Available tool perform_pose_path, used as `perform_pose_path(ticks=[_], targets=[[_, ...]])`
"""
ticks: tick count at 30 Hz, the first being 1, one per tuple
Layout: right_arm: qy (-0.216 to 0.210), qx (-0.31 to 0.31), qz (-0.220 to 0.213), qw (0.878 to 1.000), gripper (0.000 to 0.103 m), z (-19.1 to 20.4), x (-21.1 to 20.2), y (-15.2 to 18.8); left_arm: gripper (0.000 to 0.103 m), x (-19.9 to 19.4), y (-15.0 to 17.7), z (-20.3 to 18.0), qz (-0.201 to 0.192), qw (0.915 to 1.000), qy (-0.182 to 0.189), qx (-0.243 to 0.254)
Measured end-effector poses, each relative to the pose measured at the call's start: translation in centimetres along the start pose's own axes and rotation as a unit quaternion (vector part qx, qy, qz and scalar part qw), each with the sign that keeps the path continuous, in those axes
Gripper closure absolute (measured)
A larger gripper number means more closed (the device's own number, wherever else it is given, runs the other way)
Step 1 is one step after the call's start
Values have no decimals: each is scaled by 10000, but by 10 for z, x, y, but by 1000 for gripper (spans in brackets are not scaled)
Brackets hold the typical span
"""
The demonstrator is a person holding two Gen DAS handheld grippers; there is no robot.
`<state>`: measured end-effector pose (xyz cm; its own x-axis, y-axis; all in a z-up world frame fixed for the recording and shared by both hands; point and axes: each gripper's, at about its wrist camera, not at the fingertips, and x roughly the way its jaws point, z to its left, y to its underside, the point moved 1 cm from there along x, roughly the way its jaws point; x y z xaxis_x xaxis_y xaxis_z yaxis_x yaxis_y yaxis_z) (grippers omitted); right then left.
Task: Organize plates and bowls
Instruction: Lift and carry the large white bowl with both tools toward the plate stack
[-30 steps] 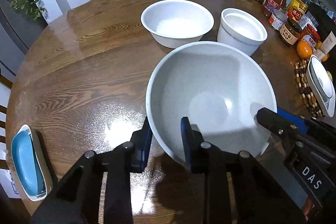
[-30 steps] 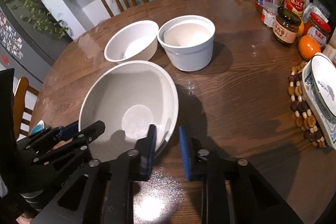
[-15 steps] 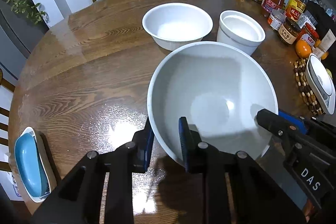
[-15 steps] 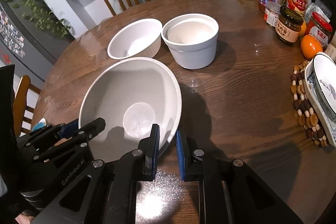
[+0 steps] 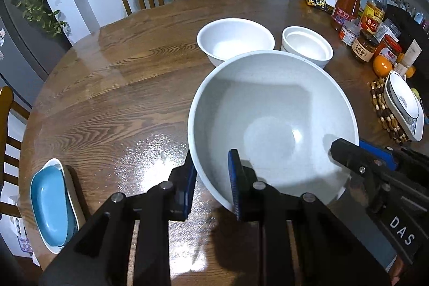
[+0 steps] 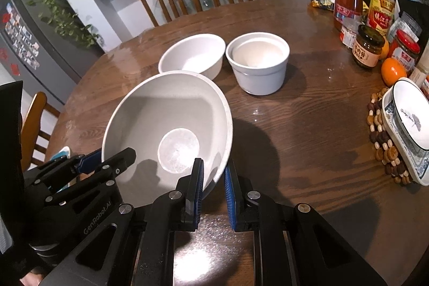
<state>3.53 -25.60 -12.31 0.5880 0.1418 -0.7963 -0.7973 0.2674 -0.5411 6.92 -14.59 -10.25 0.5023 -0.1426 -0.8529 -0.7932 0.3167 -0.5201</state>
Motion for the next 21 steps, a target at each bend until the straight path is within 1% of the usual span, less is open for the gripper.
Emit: perform_pose_path(ticks=[13, 21], targets=[[-36, -277, -107, 9996, 86, 30, -16, 8, 82, -25, 16, 22, -193, 9997, -70, -153], [-114, -455, -130, 9988, 86, 58, -20, 14, 82, -39, 28, 51, -266, 9991, -142, -312]])
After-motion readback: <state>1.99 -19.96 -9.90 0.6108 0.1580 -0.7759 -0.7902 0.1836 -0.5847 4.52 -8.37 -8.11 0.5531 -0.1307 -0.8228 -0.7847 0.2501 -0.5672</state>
